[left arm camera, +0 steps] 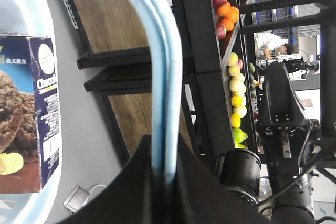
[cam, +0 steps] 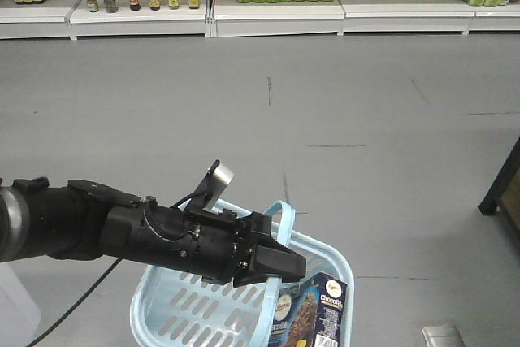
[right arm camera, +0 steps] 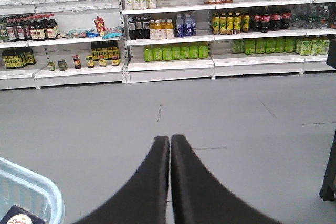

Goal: Left arm holds basket, right arm returns cookies
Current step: 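Drive forward toward the drink shelves holding the basket in the left gripper, then approach the drink shelves carrying the basket in the left gripper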

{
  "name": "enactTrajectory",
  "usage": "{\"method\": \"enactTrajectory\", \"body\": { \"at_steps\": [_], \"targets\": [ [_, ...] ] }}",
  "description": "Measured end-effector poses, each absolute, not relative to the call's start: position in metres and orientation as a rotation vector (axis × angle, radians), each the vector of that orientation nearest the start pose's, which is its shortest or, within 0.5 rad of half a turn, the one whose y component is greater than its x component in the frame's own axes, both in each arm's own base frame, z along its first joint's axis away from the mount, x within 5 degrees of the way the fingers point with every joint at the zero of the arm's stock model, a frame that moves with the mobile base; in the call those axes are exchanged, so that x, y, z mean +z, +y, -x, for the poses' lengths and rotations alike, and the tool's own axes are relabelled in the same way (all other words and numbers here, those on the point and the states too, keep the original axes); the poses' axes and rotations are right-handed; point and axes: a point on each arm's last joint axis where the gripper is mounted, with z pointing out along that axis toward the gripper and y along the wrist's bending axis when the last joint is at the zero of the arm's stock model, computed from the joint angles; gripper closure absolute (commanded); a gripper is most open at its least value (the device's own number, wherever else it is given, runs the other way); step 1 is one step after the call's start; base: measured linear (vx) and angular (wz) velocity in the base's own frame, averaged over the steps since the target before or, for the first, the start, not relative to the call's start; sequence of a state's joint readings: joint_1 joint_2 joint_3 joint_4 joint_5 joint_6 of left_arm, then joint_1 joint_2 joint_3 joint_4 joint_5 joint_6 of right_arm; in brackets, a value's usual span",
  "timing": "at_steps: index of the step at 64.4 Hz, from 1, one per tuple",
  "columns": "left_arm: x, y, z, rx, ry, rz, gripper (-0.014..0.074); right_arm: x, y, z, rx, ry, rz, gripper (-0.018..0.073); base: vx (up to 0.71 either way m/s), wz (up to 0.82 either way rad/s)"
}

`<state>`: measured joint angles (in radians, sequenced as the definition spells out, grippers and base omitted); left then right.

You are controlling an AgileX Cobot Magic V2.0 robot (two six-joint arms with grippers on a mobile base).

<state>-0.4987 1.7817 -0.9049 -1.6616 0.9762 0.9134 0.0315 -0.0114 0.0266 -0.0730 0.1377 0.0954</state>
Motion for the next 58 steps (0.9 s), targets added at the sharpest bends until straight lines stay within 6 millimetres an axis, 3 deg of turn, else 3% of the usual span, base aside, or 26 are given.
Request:
{"method": "enactTrajectory", "body": {
  "at_steps": [58],
  "targets": [
    [0.1974, -0.2236, -0.2537, -1.732, 2.481, -0.233, 0.0604, 0.1923, 0.0009, -0.0565, 0.034, 1.636, -0.001, 0.0568, 0.33, -0.02]
  ]
}}
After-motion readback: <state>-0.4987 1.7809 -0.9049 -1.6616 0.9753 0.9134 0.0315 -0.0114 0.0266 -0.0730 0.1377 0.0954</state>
